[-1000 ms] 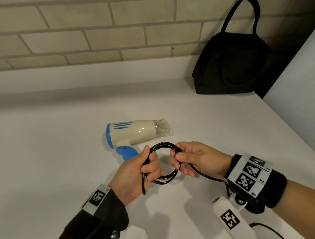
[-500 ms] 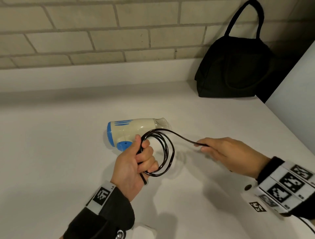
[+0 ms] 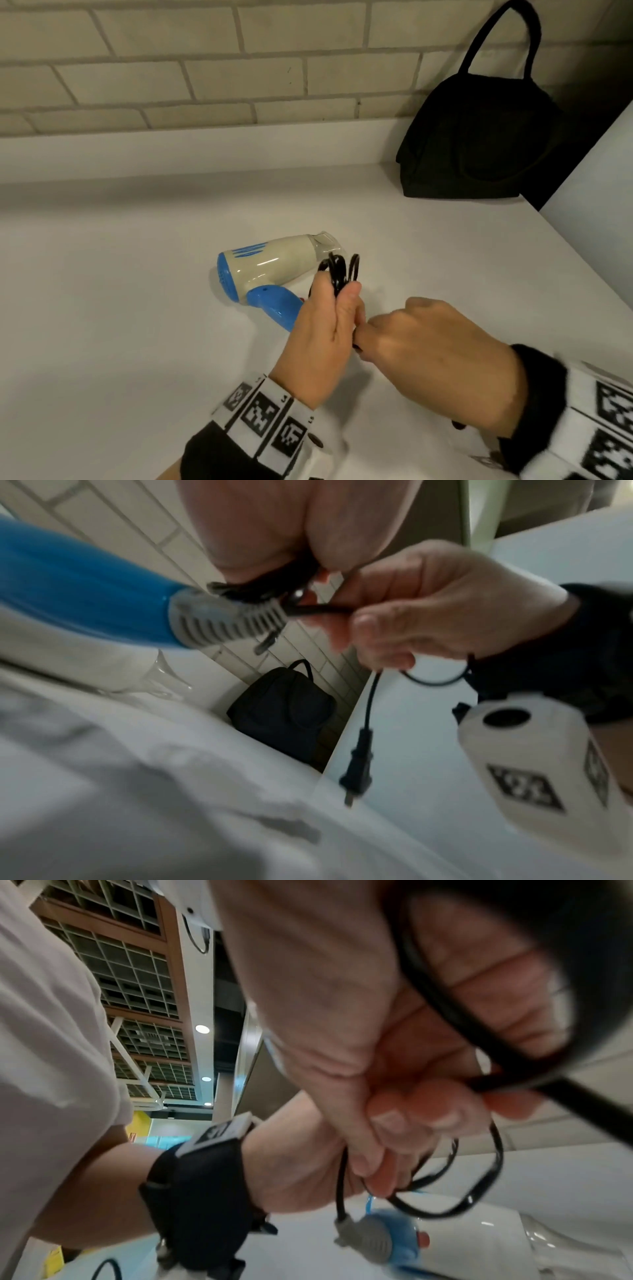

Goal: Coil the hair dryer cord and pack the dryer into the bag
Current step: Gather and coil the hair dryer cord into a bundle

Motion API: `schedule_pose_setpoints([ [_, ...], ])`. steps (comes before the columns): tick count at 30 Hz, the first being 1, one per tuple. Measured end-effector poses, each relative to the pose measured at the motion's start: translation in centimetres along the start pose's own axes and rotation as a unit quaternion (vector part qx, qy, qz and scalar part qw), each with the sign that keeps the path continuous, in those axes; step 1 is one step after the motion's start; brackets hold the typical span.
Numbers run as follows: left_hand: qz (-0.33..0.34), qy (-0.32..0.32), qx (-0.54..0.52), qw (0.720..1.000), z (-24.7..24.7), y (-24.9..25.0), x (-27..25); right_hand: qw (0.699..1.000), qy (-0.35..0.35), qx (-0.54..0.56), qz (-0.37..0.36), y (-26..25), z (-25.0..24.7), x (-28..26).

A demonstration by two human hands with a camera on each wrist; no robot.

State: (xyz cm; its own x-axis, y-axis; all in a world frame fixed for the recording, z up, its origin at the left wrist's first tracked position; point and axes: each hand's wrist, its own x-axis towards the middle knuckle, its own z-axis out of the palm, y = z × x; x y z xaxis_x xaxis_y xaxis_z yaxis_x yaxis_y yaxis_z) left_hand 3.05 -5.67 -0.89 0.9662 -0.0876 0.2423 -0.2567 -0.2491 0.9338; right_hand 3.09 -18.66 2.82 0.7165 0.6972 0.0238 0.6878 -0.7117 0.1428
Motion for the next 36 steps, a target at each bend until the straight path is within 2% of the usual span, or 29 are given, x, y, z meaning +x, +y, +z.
schedule_pose_setpoints([
  [3, 0.015, -0.065, 0.099, 0.993, 0.2, -0.7, -0.2, 0.999, 0.014, 0.021, -0.040, 0.7, -0.1, -0.7],
  [5, 0.008, -0.104, 0.136, 0.985, 0.0, -1.0, -0.3, 0.998, 0.022, 0.044, -0.042, 1.2, -0.3, -1.0],
  [11, -0.123, -0.143, -0.010, 0.982, -1.7, -0.8, -1.1, 0.998, 0.017, 0.022, -0.064, 3.8, -1.0, -1.6],
  [14, -0.142, -0.145, -0.012, 0.979, -2.8, -0.7, -1.4, 0.995, 0.005, 0.005, -0.098, 6.0, -0.8, -1.4],
  [16, -0.163, -0.135, -0.036, 0.977, -3.8, -1.0, -1.5, 0.993, 0.003, 0.062, -0.101, 7.3, -0.5, -1.1],
  [18, -0.167, -0.146, -0.089, 0.971, -4.5, -1.3, -1.6, 0.983, 0.031, 0.172, -0.058, 8.9, 0.1, -1.0],
  [20, -0.170, -0.153, -0.156, 0.961, -4.9, -1.5, -1.7, 0.970, 0.035, 0.241, 0.026, 10.4, 0.7, -0.8],
  [22, -0.181, -0.157, -0.230, 0.943, -5.2, -1.5, -1.6, 0.975, 0.021, 0.200, 0.094, 10.7, 1.3, -0.5],
  [24, -0.187, -0.164, -0.262, 0.932, -5.1, -1.5, -1.6, 0.981, -0.010, 0.123, 0.147, 10.0, 1.7, 0.2],
  [26, -0.198, -0.163, -0.287, 0.923, -5.0, -1.5, -1.6, 0.976, -0.046, 0.109, 0.183, 9.0, 2.1, 0.9],
  [29, -0.212, -0.146, -0.344, 0.903, -5.1, -1.4, -1.6, 0.959, -0.094, 0.157, 0.214, 7.9, 2.7, 1.8],
  [33, -0.226, -0.113, -0.402, 0.880, -4.7, -1.2, -1.6, 0.953, -0.137, 0.174, 0.207, 6.0, 4.2, 2.6],
  [35, -0.238, -0.085, -0.417, 0.873, -4.4, -1.2, -1.4, 0.936, -0.150, 0.256, 0.190, 5.2, 4.8, 2.4],
  [36, -0.245, -0.066, -0.422, 0.870, -4.2, -1.1, -1.3, 0.917, -0.144, 0.325, 0.183, 4.8, 4.9, 2.2],
])
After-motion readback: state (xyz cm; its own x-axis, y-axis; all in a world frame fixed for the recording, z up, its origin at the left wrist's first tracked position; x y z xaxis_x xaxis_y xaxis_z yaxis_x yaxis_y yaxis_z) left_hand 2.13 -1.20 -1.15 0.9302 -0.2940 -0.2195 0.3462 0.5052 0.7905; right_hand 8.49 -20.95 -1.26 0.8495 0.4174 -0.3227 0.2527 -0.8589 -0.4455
